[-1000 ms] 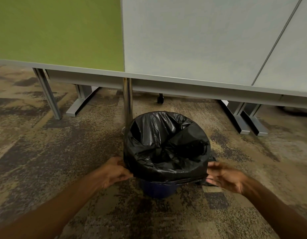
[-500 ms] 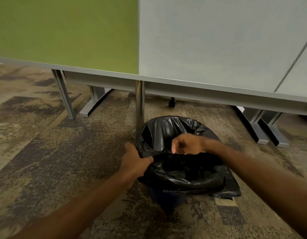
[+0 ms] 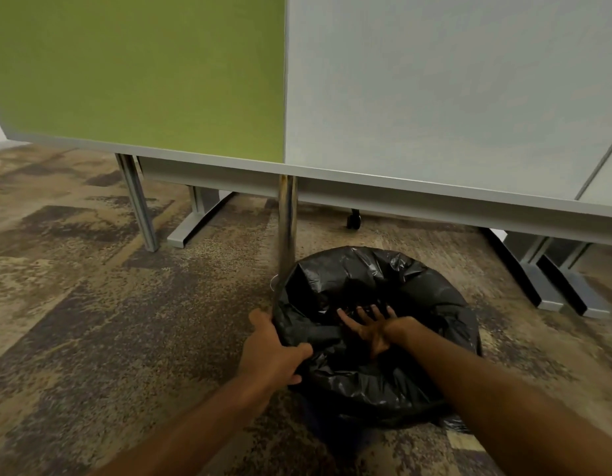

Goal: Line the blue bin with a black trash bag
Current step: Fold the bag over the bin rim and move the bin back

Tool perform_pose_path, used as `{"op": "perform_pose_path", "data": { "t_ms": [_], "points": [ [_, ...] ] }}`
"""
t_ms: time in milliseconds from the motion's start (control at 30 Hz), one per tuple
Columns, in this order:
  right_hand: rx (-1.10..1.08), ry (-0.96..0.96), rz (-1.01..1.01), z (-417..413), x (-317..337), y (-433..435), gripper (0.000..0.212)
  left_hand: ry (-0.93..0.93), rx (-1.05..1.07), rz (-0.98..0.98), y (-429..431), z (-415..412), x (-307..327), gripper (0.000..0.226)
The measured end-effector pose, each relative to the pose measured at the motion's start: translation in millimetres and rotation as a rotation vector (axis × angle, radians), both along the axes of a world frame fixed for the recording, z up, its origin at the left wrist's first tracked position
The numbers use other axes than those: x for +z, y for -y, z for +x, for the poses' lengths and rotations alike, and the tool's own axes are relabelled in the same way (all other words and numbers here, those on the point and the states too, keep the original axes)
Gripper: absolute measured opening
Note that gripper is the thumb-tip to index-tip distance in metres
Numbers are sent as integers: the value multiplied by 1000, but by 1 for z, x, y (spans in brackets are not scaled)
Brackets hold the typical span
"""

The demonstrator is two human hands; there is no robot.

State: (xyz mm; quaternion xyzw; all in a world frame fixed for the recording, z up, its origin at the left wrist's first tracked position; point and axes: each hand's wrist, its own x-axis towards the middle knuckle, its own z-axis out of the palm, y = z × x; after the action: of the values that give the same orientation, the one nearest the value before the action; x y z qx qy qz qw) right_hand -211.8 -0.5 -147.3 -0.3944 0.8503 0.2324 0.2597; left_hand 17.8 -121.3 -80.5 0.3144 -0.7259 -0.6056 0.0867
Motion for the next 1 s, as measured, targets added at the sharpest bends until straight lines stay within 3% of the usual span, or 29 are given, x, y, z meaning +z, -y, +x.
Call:
{"op": "perform_pose_path", "data": {
  "t_ms": [133, 300, 367, 467, 600, 700, 833, 933, 1000],
  "points": [
    [-9, 204, -147, 7, 49, -6, 104, -11, 9, 6, 0, -1, -1, 56],
    [-171, 371, -381, 10, 99, -4, 29, -23, 38, 120, 0, 1, -3, 53],
    [-214, 357, -400, 13, 93, 7, 21, -37, 62, 215, -3, 3, -2, 54],
    [-241, 356, -304, 20, 67, 26, 34, -47, 48, 321, -6, 8, 2, 61],
    [-73, 155, -39, 19, 33, 37, 80, -22, -10, 350, -4, 13, 6, 65],
    [-45, 45, 38, 18, 28, 37, 76, -7, -37, 378, -3, 16, 6, 67],
    [-206, 82, -78, 20, 33, 36, 57, -16, -46, 401, -2, 19, 8, 69],
    [-157, 239, -101, 15, 51, 33, 84, -16, -36, 408, -2, 20, 8, 69],
    [-121, 288, -146, 11, 75, 27, 81, -23, -32, 412, -2, 20, 7, 68]
  ]
}}
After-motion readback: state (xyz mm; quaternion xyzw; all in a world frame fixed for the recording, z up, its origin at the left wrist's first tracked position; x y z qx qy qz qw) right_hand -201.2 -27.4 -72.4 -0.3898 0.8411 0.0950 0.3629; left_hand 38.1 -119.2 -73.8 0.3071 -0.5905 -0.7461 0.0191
